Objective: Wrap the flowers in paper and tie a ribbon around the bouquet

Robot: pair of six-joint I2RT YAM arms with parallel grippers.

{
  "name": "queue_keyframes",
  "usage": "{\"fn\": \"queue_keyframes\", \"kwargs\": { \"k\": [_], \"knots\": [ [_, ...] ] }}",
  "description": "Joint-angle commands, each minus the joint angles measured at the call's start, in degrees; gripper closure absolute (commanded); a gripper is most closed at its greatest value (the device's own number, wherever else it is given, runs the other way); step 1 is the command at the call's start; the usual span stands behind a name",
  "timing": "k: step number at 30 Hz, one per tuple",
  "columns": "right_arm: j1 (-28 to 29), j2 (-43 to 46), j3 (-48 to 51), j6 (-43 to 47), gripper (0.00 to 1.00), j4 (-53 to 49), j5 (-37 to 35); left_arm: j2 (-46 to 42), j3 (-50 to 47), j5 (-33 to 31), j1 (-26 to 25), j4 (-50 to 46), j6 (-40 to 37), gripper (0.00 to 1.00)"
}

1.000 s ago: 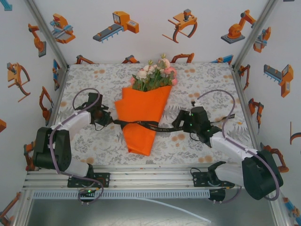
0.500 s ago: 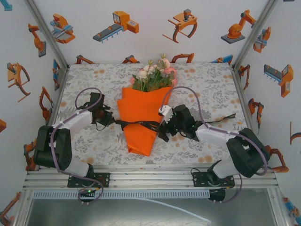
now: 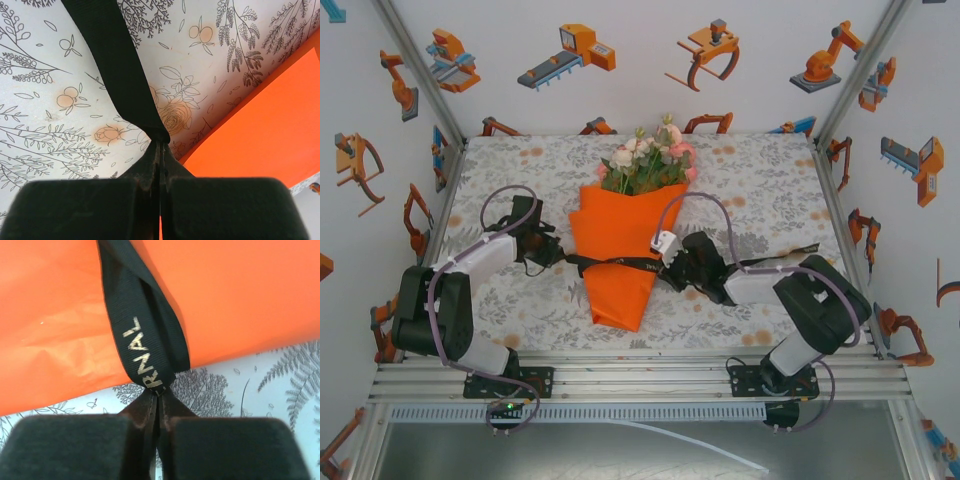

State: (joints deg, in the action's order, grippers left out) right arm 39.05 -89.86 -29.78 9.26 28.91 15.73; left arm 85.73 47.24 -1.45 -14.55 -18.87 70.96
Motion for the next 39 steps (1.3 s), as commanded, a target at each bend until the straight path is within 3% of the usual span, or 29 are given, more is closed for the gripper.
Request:
{"fn": "queue_keyframes", "kwargs": {
  "k": [1,4,8,11,18,22,25,26,28,30,32,34,36,39],
  "knots": [
    [0.0,4.5,4.2,-6.2,1.00,4.8,-9.4,-1.7,0.7,-2.7,0.9,-1.7,-2.9,1.00],
    [-2.4,9.7,6.9,-17.4,1.00,4.0,-20.5,-3.5,-0.2,-6.4,3.0,-3.4,-4.3,1.00],
    [-9.4,15.9,11.6,-34.0,1.00,3.9,-25.1,-5.2,-2.6,-8.2,7.6,-4.3,-4.6,1.00],
    [-13.1,20.6,15.9,-41.4,1.00,3.2,-30.7,-6.2,-4.8,-8.3,12.1,-4.3,-4.5,1.00],
    [-17.4,32.2,19.0,-49.3,1.00,-9.8,-39.2,-6.6,-7.8,-6.2,20.1,-2.9,-5.4,1.00],
    [-17.8,35.7,18.9,-49.3,1.00,-11.1,-36.4,-6.8,-8.4,-1.2,20.2,0.7,-6.8,1.00],
    [-17.7,35.2,18.4,-44.7,1.00,-4.5,-25.9,-8.2,-7.8,1.7,15.4,5.7,-11.2,1.00],
    [-17.8,34.9,17.9,-43.1,1.00,-2.7,-22.2,-9.6,-7.3,0.5,13.3,6.6,-13.3,0.95],
    [-17.8,34.7,16.3,-39.6,1.00,-2.3,-17.8,-13.1,-6.7,-1.4,8.3,11.0,-20.8,0.78],
    [-17.7,35.2,15.1,-37.0,1.00,-3.1,-16.4,-16.0,-5.7,-2.5,2.4,15.9,-33.2,0.57],
    [-17.8,35.7,14.1,-34.3,1.00,-4.2,-15.5,-17.6,-4.9,2.8,-4.1,19.8,-50.7,0.43],
    [-17.7,35.6,12.9,-32.3,1.00,-5.3,-14.2,-17.6,-5.0,11.6,-8.8,21.8,-63.6,0.37],
    [-17.7,35.2,11.8,-31.1,1.00,-6.0,-12.9,-16.4,-5.8,15.6,-12.8,22.5,-72.0,0.37],
    [-17.7,34.3,10.4,-30.6,1.00,-6.7,-11.0,-13.3,-7.1,12.2,-18.9,23.4,-83.5,0.36]
  ]
}}
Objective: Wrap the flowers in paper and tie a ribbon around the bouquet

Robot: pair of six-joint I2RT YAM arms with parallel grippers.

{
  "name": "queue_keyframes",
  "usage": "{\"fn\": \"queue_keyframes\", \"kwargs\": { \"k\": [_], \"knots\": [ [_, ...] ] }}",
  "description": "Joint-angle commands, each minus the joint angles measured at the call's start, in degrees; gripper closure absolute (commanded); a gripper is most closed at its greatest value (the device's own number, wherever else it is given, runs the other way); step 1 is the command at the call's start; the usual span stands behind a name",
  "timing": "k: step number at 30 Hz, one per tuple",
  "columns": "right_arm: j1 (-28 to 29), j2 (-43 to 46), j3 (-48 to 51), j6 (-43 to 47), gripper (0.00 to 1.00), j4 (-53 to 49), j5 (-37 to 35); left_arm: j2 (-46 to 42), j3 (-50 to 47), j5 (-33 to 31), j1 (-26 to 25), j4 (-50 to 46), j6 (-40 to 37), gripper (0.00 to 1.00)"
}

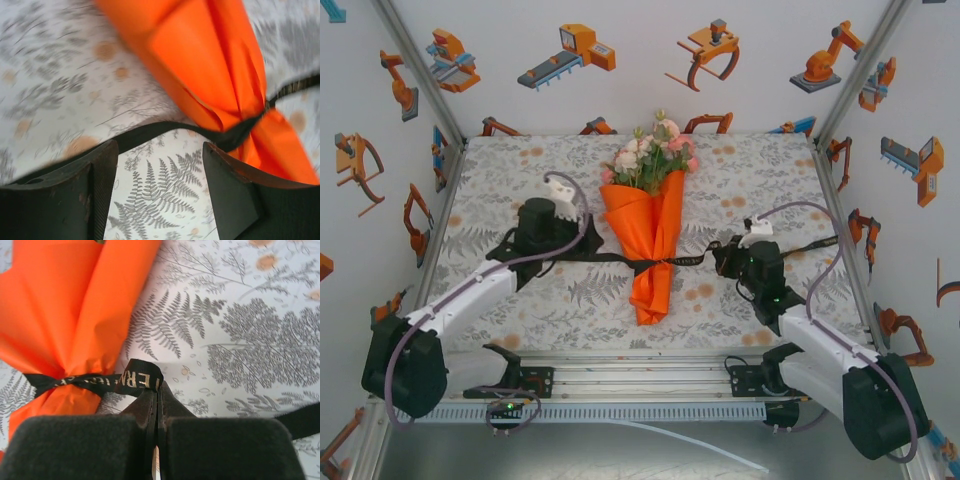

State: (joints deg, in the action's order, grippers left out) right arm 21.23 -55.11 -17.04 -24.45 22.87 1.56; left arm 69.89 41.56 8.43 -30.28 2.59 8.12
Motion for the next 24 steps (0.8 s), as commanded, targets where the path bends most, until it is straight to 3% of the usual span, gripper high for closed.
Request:
{"fn": "queue_keyframes", "kwargs": {
  "k": [1,12,17,20,23,24],
  "knots": [
    [0.0,-0.9,-2.7,3.4,1.00,-0.9,3.7,4.0,-1.3,1.2,-4.4,2.0,-22.8,0.35],
    [0.0,-2.6,-3.2,3.1,1.00,-0.3,5.9,19.1,2.2,2.8,-10.6,12.9,-24.8,0.07],
    [0.1,-2.2,-2.9,2.8,1.00,-0.6,6.1,24.2,3.1,3.7,-11.8,15.8,-23.6,0.07],
    [0.1,-2.2,-3.0,2.1,1.00,-0.8,6.2,25.5,2.7,4.5,-12.3,17.6,-22.2,0.22],
    [0.0,-2.1,-3.0,1.4,1.00,-0.9,5.7,25.7,1.3,4.3,-12.5,19.0,-21.0,0.53],
    [0.0,-2.1,-2.9,1.0,1.00,-1.0,5.3,25.5,0.6,4.1,-12.4,19.6,-20.5,0.70]
  ]
}}
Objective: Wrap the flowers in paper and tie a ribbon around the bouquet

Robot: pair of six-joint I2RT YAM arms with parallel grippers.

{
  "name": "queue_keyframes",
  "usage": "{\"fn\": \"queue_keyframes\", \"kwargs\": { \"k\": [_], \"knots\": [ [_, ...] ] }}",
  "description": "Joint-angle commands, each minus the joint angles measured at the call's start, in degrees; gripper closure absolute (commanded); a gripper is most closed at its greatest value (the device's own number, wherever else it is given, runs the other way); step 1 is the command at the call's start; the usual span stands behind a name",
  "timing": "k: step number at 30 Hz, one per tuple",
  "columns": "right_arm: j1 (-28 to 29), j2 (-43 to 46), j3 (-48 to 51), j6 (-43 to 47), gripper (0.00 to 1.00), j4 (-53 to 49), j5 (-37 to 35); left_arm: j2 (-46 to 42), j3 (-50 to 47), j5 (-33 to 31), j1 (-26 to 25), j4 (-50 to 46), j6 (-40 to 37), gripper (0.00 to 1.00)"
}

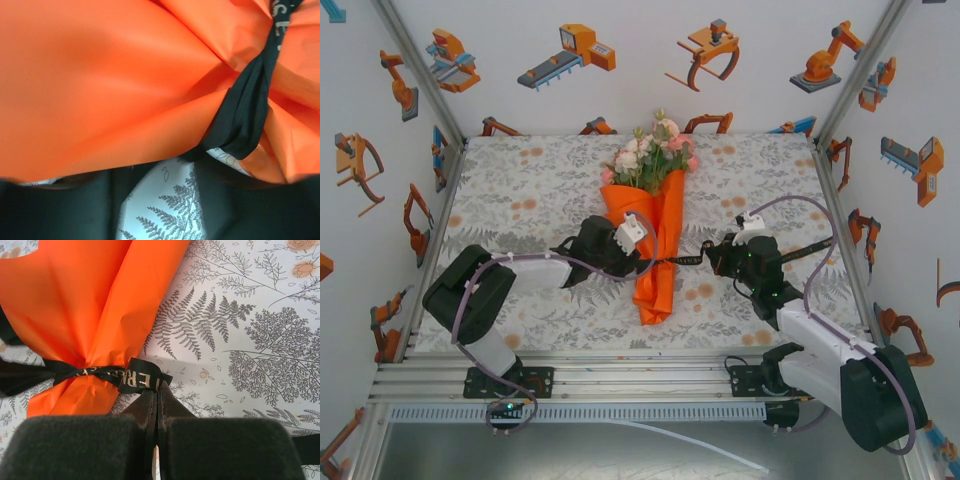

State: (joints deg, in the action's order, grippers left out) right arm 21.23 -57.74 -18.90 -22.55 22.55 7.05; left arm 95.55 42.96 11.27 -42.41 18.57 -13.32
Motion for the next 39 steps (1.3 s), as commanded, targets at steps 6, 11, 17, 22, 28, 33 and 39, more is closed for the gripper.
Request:
{"fn": "queue_keyframes", "kwargs": {
  "k": [6,11,17,22,28,33,39],
  "knots": [
    [0.0,2.0,-1.2,-5.5,1.00,-6.7,-11.1,-6.3,-1.2,-3.4,1.3,-0.3,12.4,1.00],
    [-1.0,4.5,-1.8,-14.9,1.00,-19.9,-31.7,-14.9,-4.9,-11.2,5.4,-2.5,32.3,1.00],
    [-8.2,6.4,0.2,-21.5,1.00,-24.7,-31.1,-19.7,-9.3,-18.1,11.4,-8.7,42.2,1.00],
    [-11.8,6.4,2.5,-23.2,1.00,-23.4,-28.5,-20.6,-11.7,-18.4,16.5,-9.4,45.7,1.00],
    [-16.4,9.3,4.5,-26.1,1.00,-24.4,-27.6,-19.8,-15.1,-17.6,25.4,-10.8,53.6,1.00],
    [-17.8,10.7,5.6,-23.7,1.00,-21.8,-23.2,-18.7,-17.5,-6.9,26.6,-1.7,52.5,1.00],
    [-17.7,7.3,2.1,-17.5,1.00,-13.5,-4.3,-22.5,-14.4,-0.6,16.7,4.7,41.5,1.00]
  ]
}}
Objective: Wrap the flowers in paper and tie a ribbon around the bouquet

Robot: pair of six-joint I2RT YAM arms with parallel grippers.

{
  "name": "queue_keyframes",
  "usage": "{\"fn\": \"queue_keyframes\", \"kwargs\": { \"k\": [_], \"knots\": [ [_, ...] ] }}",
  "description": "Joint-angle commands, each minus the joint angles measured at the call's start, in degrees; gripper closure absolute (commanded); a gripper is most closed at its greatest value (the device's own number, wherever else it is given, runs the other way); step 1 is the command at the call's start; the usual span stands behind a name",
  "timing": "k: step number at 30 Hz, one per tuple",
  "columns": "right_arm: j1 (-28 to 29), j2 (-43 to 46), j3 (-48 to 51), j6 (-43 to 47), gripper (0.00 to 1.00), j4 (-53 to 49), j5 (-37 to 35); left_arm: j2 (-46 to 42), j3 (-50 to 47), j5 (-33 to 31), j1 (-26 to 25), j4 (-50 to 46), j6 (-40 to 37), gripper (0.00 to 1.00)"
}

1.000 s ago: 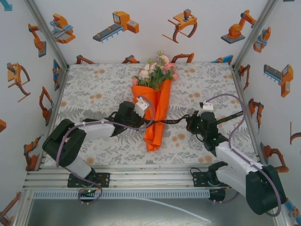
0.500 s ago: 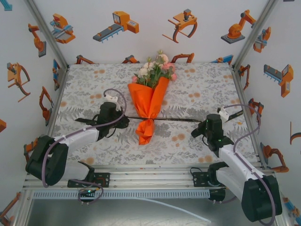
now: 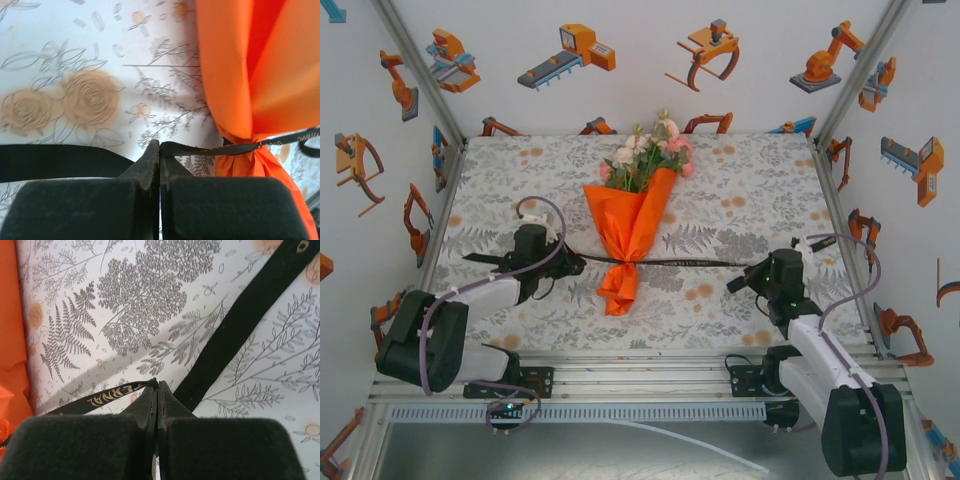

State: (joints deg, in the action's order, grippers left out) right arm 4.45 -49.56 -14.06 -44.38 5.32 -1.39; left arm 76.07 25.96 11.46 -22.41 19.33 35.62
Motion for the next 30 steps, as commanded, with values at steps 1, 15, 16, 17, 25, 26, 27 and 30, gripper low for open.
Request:
{"fn": "queue_keyframes", "kwargs": {
  "k": [1,15,16,17,25,26,27,30],
  "knots": [
    [-0.9,-1.3,-4.1,5.0,1.00,3.1,5.8,-3.9,3.5,-1.2,-4.8,3.0,-9.3,1.00],
    [7.8,-1.9,-14.6,19.7,0.00,-2.9,14.5,-6.8,10.6,-3.1,-12.6,-9.3,-22.0,0.91],
    [11.4,-1.6,-15.8,21.6,0.01,-2.6,13.4,-6.5,11.2,-3.0,-13.2,-9.9,-22.6,0.90],
    [15.2,-1.7,-16.8,22.8,0.02,-1.3,13.3,-6.4,12.0,-2.6,-13.8,-10.2,-23.1,0.90],
    [37.7,-18.7,-21.4,36.6,0.09,17.8,16.9,-3.7,16.1,-3.7,-19.2,-10.6,-26.5,0.88],
    [39.0,-21.2,-21.5,40.1,0.06,20.3,16.9,-3.4,16.5,-4.7,-19.5,-11.4,-27.3,0.88],
    [39.8,-23.3,-21.5,42.0,0.04,23.1,16.9,-3.4,16.7,-5.3,-19.7,-12.1,-27.7,0.88],
    [40.4,-30.2,-22.3,43.4,0.01,32.5,20.0,-3.7,16.7,-5.8,-19.8,-12.7,-28.4,0.87]
  ]
}}
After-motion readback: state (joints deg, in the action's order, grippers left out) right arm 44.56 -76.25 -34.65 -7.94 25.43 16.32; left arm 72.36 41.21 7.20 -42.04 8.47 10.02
